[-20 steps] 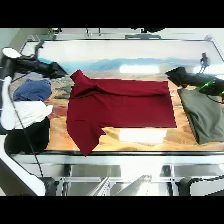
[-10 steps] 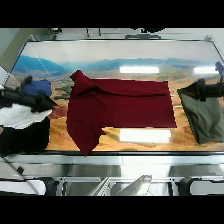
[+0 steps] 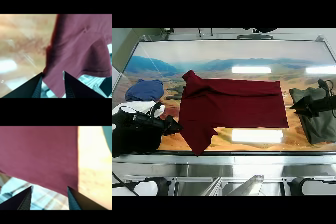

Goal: Fold the shirts.

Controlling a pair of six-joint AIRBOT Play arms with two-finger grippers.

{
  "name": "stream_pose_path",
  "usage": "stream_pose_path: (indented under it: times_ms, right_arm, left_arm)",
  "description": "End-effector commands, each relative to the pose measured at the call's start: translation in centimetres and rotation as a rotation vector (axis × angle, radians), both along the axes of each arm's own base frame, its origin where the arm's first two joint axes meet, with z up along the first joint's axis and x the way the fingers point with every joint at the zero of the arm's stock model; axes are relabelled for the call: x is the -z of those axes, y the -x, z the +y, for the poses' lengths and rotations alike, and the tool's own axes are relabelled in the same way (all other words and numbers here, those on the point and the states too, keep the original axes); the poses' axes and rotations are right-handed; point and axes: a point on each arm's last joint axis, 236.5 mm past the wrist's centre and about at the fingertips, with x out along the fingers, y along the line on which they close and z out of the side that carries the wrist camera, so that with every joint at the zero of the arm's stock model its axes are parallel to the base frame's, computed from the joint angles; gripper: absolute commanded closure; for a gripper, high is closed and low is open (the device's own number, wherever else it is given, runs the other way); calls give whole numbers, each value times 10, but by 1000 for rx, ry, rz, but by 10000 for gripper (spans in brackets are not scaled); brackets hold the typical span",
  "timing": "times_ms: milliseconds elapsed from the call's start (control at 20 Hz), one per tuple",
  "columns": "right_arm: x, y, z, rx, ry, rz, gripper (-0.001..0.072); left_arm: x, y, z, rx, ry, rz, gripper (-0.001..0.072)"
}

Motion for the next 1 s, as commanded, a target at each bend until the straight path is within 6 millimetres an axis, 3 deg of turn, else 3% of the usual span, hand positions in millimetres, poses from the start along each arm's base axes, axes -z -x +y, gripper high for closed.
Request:
stream_pose_path:
  times_ms: [0, 100, 150, 200, 550, 750, 850, 900, 950]
  right_arm:
    - [22, 14, -7, 13, 49, 72, 214]
    - [35, 19, -4, 20, 57, 80, 215]
    - [40, 21, -3, 21, 58, 83, 215]
    - [45, 23, -3, 29, 59, 90, 215]
    - [78, 30, 5, 21, 24, 172, 215]
    - [78, 29, 37, -31, -32, 189, 240]
    - [67, 29, 64, -102, -89, 170, 619]
    - [58, 28, 77, -132, -126, 148, 692]
    - [46, 24, 88, -160, -161, 113, 691]
  left_arm:
    - [17, -5, -2, -1, -73, -35, 409]
    - [21, -10, -5, 6, -97, -58, 411]
    - [22, -10, -7, 16, -101, -62, 483]
    - [22, -10, -10, 24, -101, -63, 684]
    - [17, -3, -7, 21, -71, -37, 677]
    - [15, -2, 0, 2, -55, -30, 678]
    - [4, -6, -4, 5, -7, -49, 678]
    - [-9, -13, -7, 3, 40, -71, 679]
    - [-26, -22, -11, 5, 93, -97, 680]
